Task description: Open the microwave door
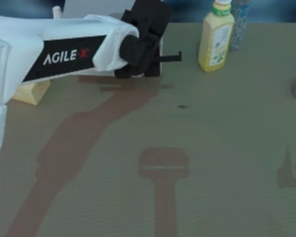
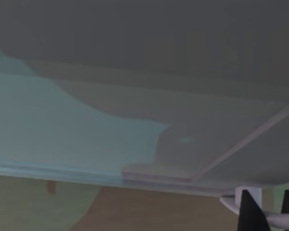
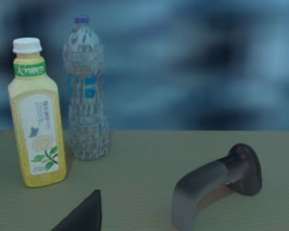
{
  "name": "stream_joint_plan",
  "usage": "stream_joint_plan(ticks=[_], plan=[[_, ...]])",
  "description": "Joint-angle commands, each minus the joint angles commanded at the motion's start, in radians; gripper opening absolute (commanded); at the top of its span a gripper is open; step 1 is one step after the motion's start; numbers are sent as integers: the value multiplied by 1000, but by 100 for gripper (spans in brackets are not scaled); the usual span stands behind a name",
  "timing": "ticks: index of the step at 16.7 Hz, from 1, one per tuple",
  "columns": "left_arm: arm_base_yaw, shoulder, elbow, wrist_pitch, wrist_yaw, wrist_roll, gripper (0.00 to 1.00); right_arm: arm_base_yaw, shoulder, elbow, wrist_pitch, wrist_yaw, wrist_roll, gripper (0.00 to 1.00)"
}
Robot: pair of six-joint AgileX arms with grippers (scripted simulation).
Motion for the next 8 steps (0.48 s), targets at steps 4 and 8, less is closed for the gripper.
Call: stream_joint_plan(ticks=[4, 8], plan=[[0, 0, 0, 0, 0, 0, 0, 0, 0, 0, 0, 0, 0, 100], [-5, 2, -12, 4, 12, 3, 0, 0, 0, 0, 0, 0, 0, 100]])
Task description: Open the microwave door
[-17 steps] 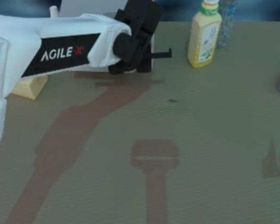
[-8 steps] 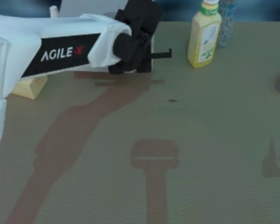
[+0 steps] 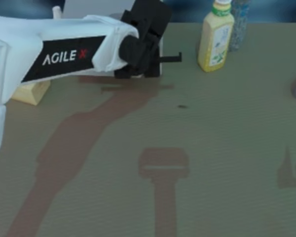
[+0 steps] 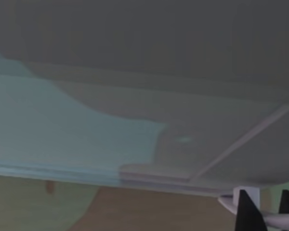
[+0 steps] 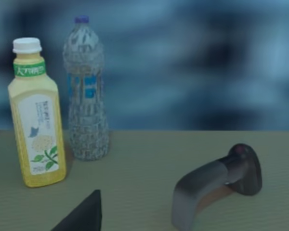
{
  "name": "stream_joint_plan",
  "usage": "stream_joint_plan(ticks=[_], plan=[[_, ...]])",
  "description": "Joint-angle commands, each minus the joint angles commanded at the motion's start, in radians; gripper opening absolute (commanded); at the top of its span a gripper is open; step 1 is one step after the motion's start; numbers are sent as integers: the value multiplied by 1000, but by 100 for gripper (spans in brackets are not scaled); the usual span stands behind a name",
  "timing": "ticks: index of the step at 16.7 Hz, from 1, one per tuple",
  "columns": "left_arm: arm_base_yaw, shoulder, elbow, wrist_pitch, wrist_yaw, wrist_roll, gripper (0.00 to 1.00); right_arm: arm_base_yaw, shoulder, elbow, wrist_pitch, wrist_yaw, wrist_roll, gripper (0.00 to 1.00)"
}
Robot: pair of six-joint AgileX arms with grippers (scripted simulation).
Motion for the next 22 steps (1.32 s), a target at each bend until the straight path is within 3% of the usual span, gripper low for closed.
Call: stream_joint_plan(ticks=[6, 22], plan=[[12, -45, -60, 41, 25, 50, 0, 0, 0, 0, 0, 0, 0, 100], [12, -45, -60, 41, 25, 50, 0, 0, 0, 0, 0, 0, 0, 100]])
